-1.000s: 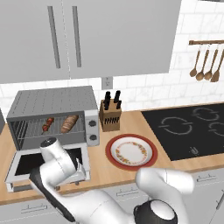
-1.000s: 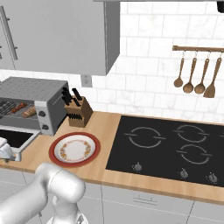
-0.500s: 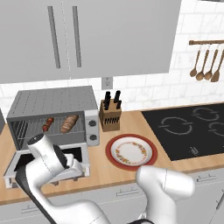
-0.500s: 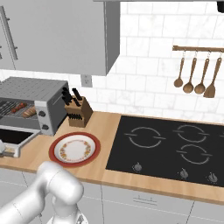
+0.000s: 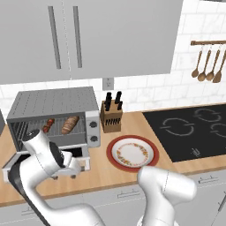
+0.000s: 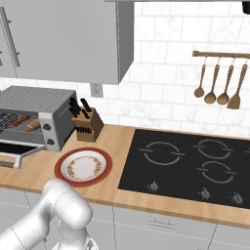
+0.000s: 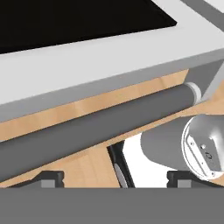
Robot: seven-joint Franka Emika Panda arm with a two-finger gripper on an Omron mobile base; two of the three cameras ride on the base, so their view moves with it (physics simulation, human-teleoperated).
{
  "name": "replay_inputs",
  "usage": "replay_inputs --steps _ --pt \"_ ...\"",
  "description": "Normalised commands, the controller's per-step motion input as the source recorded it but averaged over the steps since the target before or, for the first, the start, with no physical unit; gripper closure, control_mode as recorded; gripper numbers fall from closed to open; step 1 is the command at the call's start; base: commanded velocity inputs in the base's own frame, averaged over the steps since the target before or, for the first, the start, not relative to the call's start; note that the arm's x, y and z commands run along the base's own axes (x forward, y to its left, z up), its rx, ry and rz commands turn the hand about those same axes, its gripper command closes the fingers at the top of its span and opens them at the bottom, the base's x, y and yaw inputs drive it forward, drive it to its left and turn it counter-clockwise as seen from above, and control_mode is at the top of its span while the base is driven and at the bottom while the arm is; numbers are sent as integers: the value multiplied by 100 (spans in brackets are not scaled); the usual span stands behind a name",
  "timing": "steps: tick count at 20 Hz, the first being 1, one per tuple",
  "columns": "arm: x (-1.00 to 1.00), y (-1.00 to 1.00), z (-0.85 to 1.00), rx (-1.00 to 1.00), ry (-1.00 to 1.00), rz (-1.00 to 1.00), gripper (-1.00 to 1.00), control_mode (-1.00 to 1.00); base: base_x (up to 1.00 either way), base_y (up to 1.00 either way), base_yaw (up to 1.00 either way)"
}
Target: Pick up the kebab skewer and baguette bread, and place them inside the toaster oven. Close the toaster oven door and start by setting the timer.
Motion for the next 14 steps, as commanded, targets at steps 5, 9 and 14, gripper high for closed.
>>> replay_inputs --steps 5,9,14 --pt "93 -29 -4 20 -42 4 -100 -100 0 0 0" --pt "78 -18 0 23 -35 3 -100 -100 0 0 0" --pt "65 -12 -1 24 -35 3 -100 -100 0 0 0"
